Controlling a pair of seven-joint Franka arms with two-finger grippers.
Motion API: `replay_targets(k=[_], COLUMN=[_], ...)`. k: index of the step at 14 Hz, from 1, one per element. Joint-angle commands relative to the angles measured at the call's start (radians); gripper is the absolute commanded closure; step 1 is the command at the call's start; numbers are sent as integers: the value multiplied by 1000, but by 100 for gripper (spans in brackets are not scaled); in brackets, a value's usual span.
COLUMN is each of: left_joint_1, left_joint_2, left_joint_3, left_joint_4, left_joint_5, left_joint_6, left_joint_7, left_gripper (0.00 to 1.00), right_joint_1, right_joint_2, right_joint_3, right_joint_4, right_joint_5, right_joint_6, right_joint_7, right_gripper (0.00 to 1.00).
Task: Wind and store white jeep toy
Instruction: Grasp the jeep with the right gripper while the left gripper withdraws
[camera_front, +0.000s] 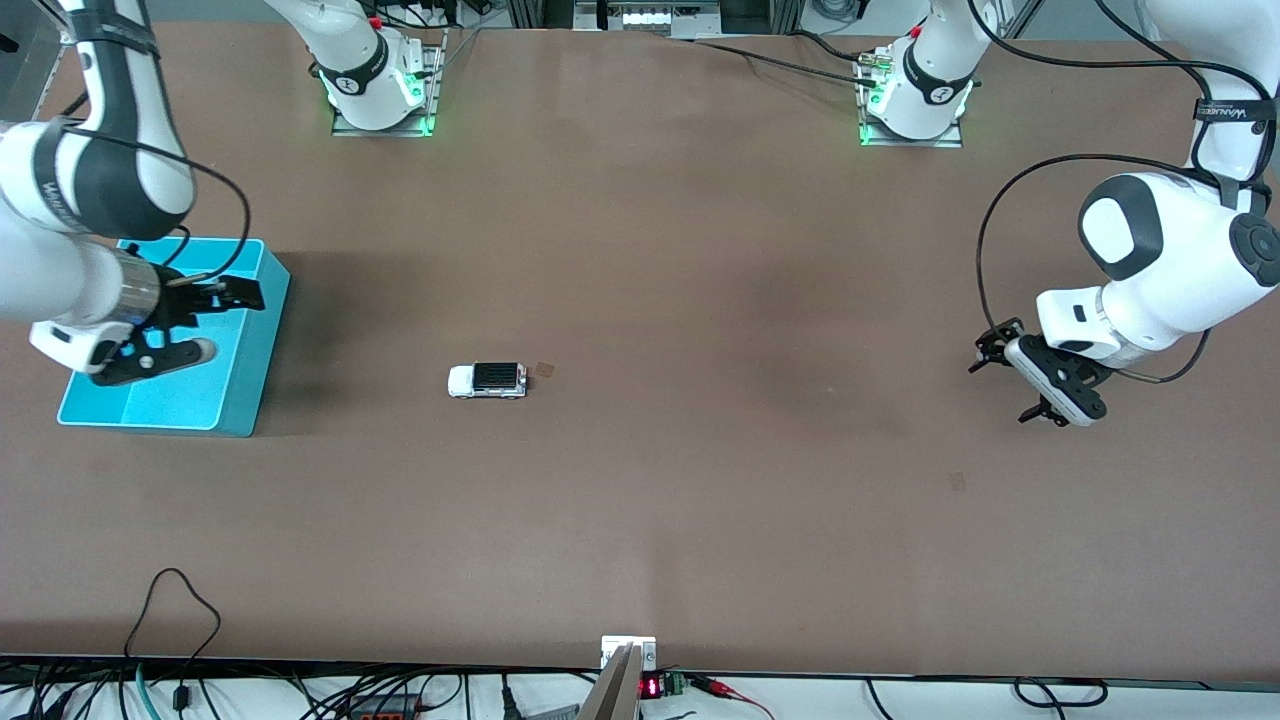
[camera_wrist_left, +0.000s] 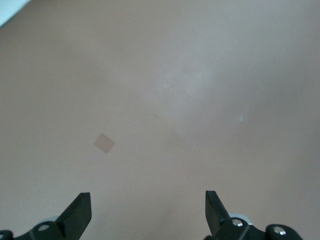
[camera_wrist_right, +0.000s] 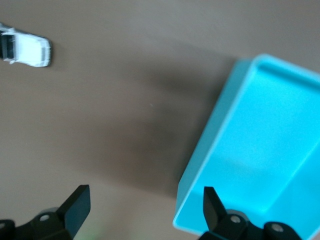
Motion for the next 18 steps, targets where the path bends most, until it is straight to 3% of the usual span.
replay_targets(k=[1,3,6,8,12,13,16,18], left_joint_1=[-24,-42,-44,-47,-68,-89,-221,-217], left_joint_2=[-21,-34,-45,-48,-81,-92,-127,-132], left_joint_3=[5,8,28,54,65,83,236,246], left_joint_4=[23,36,68,117,218,226,272,328], left_joint_5=[-21,-11,-8,59,147,149,149,149], left_joint_6=[-15,-18,-82,-163,-399,-432,-527,-587], left_joint_7=[-195,-377,-487,-542,-769,-835,-929,-929], left_gripper=[0,0,0,0,0,0,0,0], right_joint_1=[71,120,221,263,292,310,370,386], right_joint_2=[-41,-38,-20,8,101,126,182,221], right_joint_3=[1,1,1,7,73,75,75,75], right_joint_4=[-104,-140,-177,-226,-229,-229,-214,-203], right_joint_5=[-11,-12,-12,-11,-6,-2,-1,0], right_joint_6=[117,182,291,436,597,631,699,750], right_joint_7=[-184,-307,-442,-549,-655,-652,-651,-649], right_gripper=[0,0,0,0,0,0,0,0])
